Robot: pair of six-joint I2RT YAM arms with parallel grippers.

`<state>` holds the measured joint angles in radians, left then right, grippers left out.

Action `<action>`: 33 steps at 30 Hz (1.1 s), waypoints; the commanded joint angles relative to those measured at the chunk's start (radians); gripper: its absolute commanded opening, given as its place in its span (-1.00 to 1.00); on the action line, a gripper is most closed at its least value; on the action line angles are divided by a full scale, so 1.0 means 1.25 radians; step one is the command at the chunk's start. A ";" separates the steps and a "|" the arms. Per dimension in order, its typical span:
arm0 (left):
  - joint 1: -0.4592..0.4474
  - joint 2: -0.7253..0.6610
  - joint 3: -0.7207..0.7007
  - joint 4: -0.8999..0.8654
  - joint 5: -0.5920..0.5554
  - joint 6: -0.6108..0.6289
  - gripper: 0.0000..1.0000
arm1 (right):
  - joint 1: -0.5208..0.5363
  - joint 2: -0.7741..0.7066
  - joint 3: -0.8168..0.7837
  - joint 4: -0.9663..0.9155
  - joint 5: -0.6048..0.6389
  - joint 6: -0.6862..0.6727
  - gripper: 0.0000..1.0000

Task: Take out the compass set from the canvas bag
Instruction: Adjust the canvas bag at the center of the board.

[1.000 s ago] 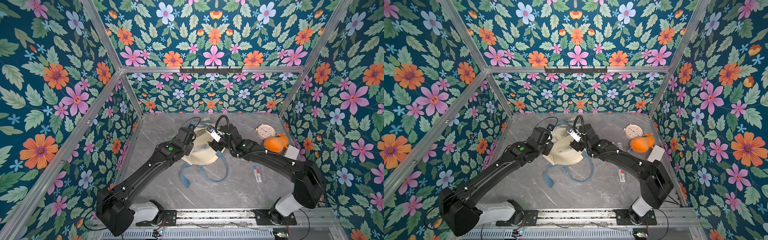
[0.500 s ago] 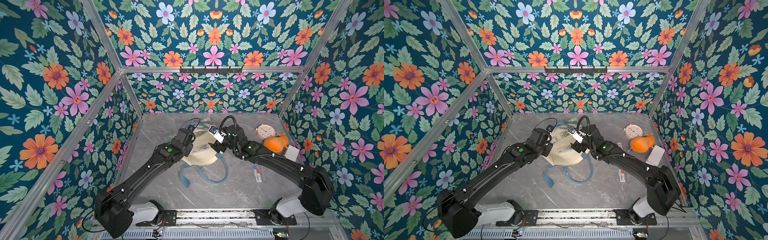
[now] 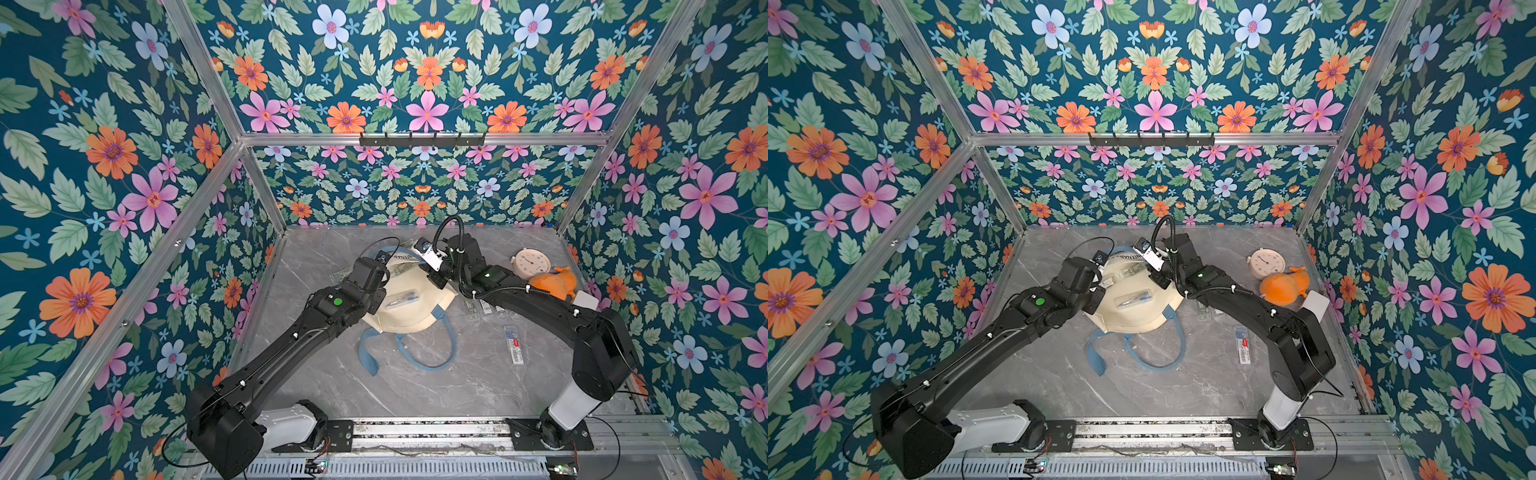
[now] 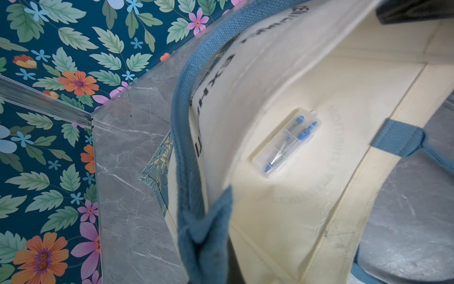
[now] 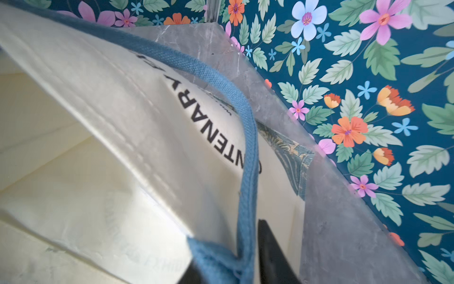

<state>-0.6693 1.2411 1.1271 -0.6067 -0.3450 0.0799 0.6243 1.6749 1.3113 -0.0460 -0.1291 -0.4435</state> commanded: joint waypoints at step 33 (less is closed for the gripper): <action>-0.039 0.149 0.180 0.056 -0.128 0.065 -0.96 | 0.002 -0.006 0.048 -0.052 -0.135 0.092 -0.71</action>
<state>-0.7208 1.4334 1.3506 -0.5545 -0.4591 0.1810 0.6266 1.6859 1.3609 -0.0856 -0.2661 -0.3206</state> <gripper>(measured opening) 0.058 0.114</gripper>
